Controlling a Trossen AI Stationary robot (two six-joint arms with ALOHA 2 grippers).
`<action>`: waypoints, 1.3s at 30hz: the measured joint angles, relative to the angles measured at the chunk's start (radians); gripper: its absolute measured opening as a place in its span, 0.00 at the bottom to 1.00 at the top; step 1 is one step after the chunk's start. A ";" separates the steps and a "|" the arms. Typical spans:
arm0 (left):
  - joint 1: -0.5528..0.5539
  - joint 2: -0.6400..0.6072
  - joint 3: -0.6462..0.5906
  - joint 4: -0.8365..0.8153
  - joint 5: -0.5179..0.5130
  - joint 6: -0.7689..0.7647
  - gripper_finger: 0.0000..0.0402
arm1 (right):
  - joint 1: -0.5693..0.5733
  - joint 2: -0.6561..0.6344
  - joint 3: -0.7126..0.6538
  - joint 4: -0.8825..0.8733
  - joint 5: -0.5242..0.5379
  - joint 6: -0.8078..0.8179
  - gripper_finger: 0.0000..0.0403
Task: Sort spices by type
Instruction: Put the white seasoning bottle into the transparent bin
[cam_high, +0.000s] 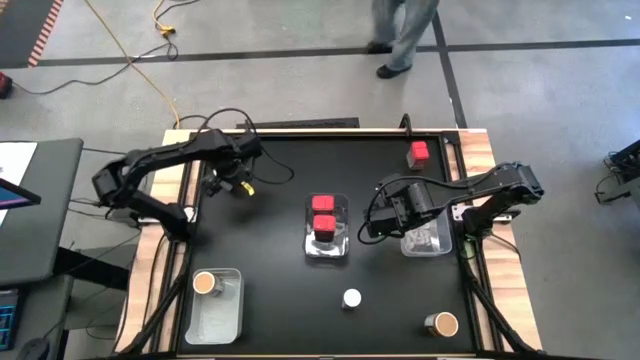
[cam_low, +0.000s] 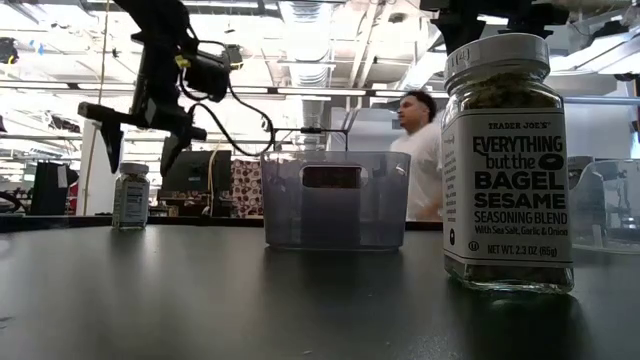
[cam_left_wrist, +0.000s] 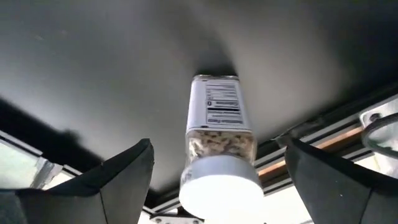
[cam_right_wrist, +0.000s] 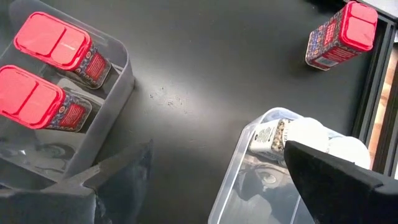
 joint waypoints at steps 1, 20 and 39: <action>0.000 0.013 0.000 0.000 -0.002 0.000 0.86 | 0.000 0.000 0.000 0.000 0.000 -0.001 0.96; 0.011 0.074 0.000 -0.007 -0.074 -0.065 0.73 | -0.002 0.000 0.000 0.000 0.000 -0.032 0.96; 0.010 0.073 0.000 -0.033 -0.074 -0.239 0.50 | -0.002 0.000 0.000 0.003 0.000 -0.029 0.96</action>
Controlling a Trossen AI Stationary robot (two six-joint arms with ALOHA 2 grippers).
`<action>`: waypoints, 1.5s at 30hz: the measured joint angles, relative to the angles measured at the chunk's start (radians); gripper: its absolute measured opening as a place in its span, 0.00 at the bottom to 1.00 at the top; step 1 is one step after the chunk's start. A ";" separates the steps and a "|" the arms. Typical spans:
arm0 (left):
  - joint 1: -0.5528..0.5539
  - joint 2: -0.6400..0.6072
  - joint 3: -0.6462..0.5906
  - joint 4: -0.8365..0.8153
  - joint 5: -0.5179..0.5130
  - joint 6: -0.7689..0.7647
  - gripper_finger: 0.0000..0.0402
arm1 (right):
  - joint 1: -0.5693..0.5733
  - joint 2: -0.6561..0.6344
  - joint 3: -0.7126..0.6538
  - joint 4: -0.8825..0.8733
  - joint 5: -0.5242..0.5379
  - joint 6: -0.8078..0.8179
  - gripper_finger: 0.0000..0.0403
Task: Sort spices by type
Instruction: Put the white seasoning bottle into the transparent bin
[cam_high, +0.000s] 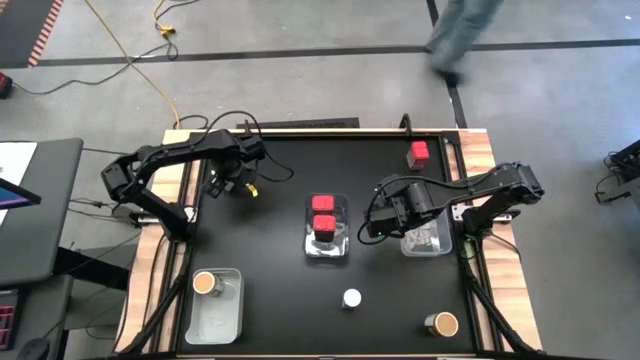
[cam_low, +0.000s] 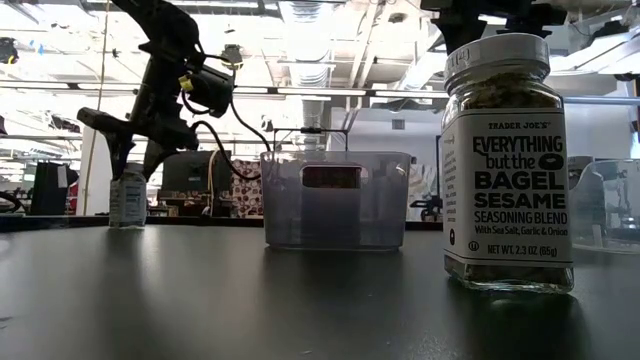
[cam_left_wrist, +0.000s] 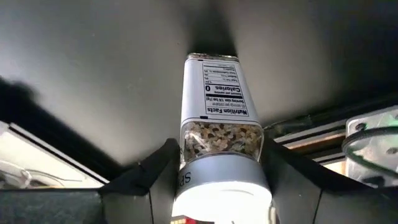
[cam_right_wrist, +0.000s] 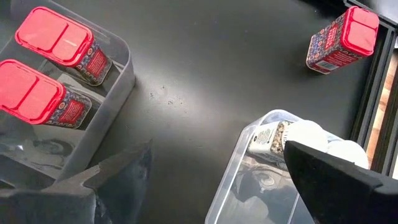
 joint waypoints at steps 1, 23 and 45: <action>-0.001 -0.001 0.000 -0.004 0.001 -0.016 0.50 | 0.000 0.000 0.000 0.000 0.000 0.000 0.96; -0.222 -0.001 0.469 -0.263 0.154 -0.576 0.50 | -0.101 -0.013 0.002 -0.056 -0.010 -0.213 0.96; -0.397 0.000 0.599 -0.165 0.425 -0.849 0.50 | 0.305 -0.284 -0.284 0.035 0.167 0.258 0.90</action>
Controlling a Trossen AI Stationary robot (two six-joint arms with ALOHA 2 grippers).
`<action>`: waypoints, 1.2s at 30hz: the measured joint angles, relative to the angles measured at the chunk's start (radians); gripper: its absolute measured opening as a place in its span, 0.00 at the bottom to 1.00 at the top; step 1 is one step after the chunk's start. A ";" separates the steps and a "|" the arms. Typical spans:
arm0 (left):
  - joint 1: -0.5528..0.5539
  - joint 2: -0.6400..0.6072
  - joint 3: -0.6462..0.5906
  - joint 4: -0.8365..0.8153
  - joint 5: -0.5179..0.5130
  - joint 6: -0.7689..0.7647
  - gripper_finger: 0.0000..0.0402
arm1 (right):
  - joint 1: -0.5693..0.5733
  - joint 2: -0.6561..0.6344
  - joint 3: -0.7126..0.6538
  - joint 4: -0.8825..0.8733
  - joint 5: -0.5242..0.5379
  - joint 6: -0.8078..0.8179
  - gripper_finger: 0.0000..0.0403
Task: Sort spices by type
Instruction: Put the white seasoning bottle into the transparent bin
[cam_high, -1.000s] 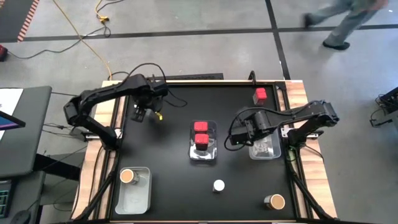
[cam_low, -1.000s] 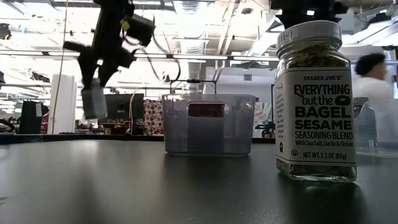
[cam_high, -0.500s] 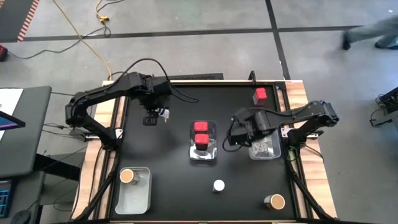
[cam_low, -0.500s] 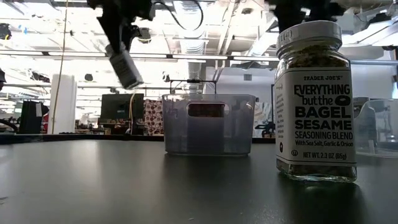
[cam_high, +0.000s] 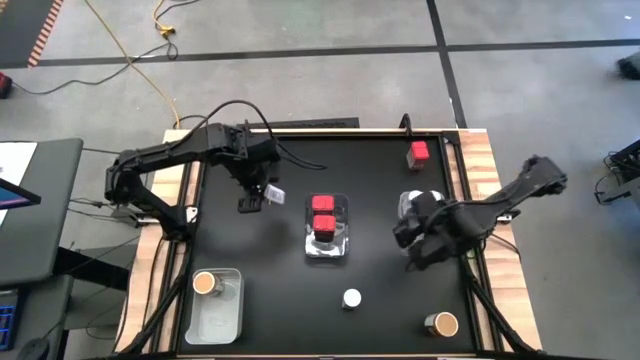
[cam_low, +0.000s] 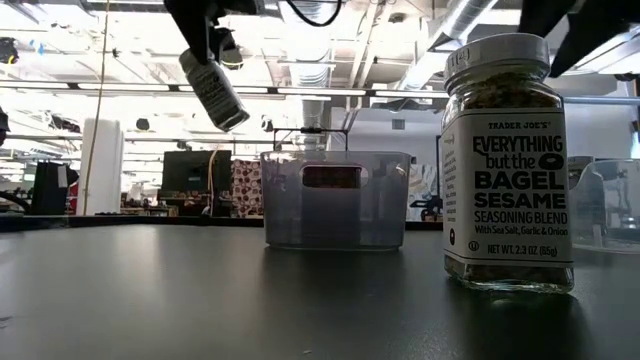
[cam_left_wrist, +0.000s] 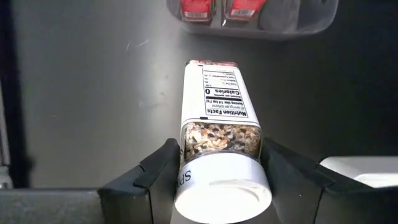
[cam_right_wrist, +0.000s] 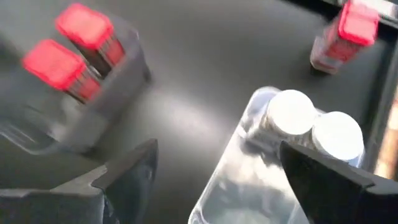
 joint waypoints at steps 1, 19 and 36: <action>-0.005 0.000 0.000 0.010 0.000 -0.026 0.50 | 0.006 -0.051 -0.033 0.035 0.029 -0.017 0.90; -0.113 0.032 -0.001 0.554 0.030 -0.333 0.50 | -0.291 -0.572 -0.571 1.285 -0.214 -1.287 0.90; -0.202 0.246 -0.001 0.851 0.046 -0.456 0.50 | -0.330 -0.285 -0.369 1.127 -0.432 -1.466 0.90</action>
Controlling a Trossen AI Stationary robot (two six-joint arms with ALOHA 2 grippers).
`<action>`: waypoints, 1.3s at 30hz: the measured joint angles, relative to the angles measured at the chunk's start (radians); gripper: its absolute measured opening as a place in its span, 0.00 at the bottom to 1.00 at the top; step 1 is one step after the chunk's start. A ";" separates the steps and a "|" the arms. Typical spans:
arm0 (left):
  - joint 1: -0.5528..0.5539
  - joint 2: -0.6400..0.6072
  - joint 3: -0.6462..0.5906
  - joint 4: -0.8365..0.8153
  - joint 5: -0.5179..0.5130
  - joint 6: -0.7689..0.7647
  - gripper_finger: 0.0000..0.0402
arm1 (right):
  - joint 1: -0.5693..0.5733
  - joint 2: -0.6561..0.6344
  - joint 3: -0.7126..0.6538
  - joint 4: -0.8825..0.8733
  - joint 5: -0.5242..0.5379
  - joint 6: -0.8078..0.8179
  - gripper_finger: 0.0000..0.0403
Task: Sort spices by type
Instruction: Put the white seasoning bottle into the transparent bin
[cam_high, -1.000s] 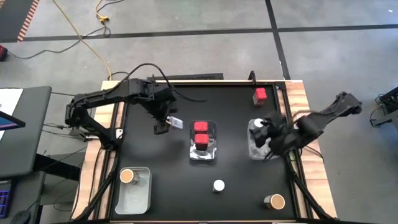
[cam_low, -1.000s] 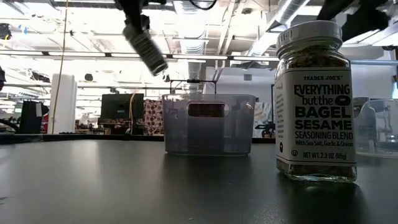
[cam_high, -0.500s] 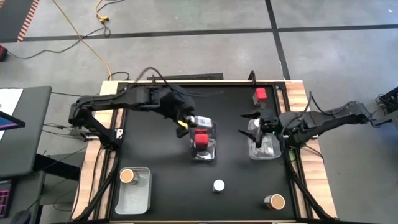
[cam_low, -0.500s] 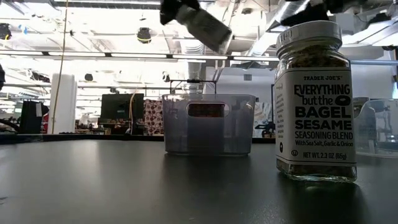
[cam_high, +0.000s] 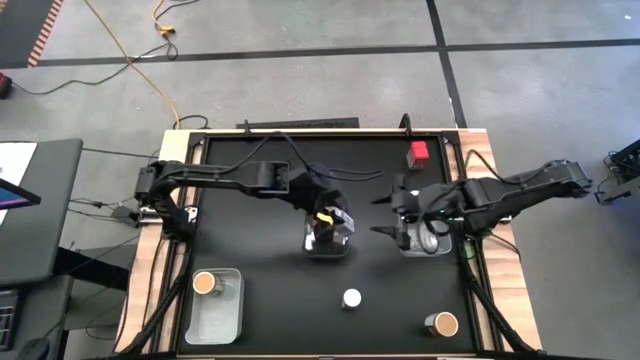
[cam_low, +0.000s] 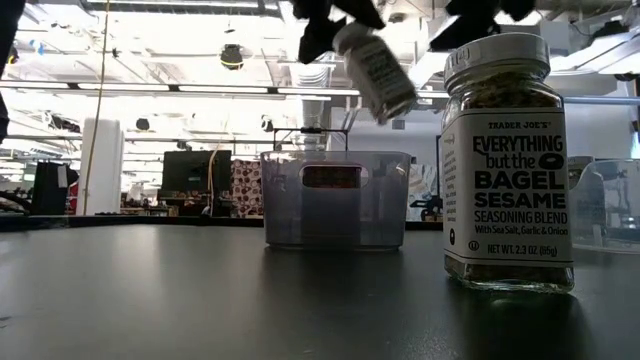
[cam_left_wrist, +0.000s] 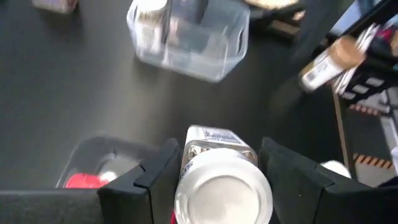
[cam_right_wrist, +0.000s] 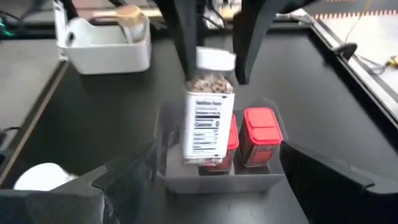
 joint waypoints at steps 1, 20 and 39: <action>0.000 -0.001 0.000 0.015 0.000 0.000 0.50 | -0.004 0.015 0.007 0.002 0.000 0.000 0.90; 0.022 -0.003 0.000 0.057 -0.010 0.028 0.50 | -0.078 0.204 0.016 0.177 -0.138 0.084 0.90; 0.257 -0.004 0.000 0.053 -0.092 0.222 0.50 | -0.152 0.176 0.016 0.166 -0.122 0.082 0.90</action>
